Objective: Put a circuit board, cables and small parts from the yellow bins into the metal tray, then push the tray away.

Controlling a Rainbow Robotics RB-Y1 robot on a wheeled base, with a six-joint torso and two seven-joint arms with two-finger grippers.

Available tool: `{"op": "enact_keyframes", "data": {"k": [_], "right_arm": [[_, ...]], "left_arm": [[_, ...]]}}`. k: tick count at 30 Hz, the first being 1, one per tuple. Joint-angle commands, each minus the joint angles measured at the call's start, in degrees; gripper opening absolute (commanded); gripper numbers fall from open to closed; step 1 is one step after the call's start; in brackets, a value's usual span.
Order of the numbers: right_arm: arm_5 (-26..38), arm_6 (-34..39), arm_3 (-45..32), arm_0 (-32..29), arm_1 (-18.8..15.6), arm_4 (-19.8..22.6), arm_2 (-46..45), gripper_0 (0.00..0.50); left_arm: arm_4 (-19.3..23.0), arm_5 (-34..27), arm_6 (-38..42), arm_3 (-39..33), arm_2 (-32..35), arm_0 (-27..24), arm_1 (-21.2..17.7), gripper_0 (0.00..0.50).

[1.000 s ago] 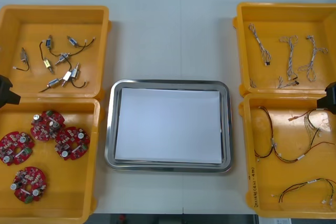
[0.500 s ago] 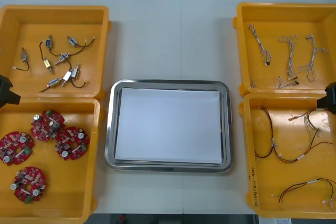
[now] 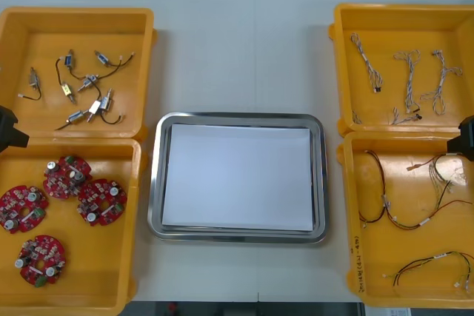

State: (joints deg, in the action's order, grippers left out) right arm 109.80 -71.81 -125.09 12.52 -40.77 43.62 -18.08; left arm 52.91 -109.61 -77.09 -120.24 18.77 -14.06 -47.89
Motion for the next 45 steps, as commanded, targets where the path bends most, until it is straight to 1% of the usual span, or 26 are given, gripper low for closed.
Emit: {"op": "enact_keyframes", "data": {"k": [1, 45], "right_arm": [[0.2, 0.0, -1.7, -0.7, 0.6, -0.3, 0.8, 0.5], [0.2, 0.0, -1.7, -0.7, 0.6, -0.3, 0.8, 0.5]], "left_arm": [[-0.5, -0.4, 3.6, -1.6, -0.5, -1.6, 0.4, 0.5], [-0.5, -0.4, 3.6, -1.6, -0.5, -1.6, 0.4, 0.5]]}}
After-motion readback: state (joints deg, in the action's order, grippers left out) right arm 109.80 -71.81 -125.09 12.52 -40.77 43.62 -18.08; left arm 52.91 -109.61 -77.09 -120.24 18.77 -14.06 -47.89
